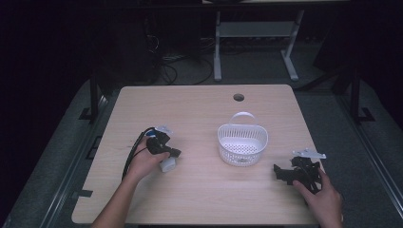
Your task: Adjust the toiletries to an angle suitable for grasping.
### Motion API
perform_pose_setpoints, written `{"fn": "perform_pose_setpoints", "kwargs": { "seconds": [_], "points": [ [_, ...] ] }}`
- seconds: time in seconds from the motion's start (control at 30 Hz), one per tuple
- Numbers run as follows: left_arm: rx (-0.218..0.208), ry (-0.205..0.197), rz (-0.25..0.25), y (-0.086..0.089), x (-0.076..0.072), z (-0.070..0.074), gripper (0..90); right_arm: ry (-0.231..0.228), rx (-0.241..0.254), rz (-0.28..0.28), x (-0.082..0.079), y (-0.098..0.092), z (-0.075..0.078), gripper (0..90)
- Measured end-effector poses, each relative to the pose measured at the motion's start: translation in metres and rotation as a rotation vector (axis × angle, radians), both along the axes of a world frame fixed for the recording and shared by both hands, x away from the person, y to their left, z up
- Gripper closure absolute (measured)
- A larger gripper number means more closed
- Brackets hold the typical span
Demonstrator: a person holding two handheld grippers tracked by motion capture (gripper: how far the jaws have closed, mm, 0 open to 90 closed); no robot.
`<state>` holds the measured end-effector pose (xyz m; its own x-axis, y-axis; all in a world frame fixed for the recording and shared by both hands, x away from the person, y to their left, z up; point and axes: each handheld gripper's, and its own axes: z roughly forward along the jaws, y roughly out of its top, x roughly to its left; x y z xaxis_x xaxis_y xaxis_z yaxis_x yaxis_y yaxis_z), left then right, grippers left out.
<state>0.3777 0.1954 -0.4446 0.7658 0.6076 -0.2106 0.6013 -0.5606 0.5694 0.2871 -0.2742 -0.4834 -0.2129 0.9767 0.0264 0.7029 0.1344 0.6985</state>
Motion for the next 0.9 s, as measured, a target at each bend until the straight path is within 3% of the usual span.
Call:
{"fn": "perform_pose_setpoints", "kwargs": {
  "seconds": [0.57, 0.9],
  "points": [
    [0.021, -0.001, 0.0, 0.021, -0.022, 0.003, 90.0, 0.001, 0.0, -0.001, 0.0, 0.0, 0.0, 0.5],
    [0.021, -0.019, 0.047, 0.042, -0.033, 0.001, 90.0, 0.0, 0.0, 0.0, 0.0, 0.0, 0.0, 0.5]
  ]
}}
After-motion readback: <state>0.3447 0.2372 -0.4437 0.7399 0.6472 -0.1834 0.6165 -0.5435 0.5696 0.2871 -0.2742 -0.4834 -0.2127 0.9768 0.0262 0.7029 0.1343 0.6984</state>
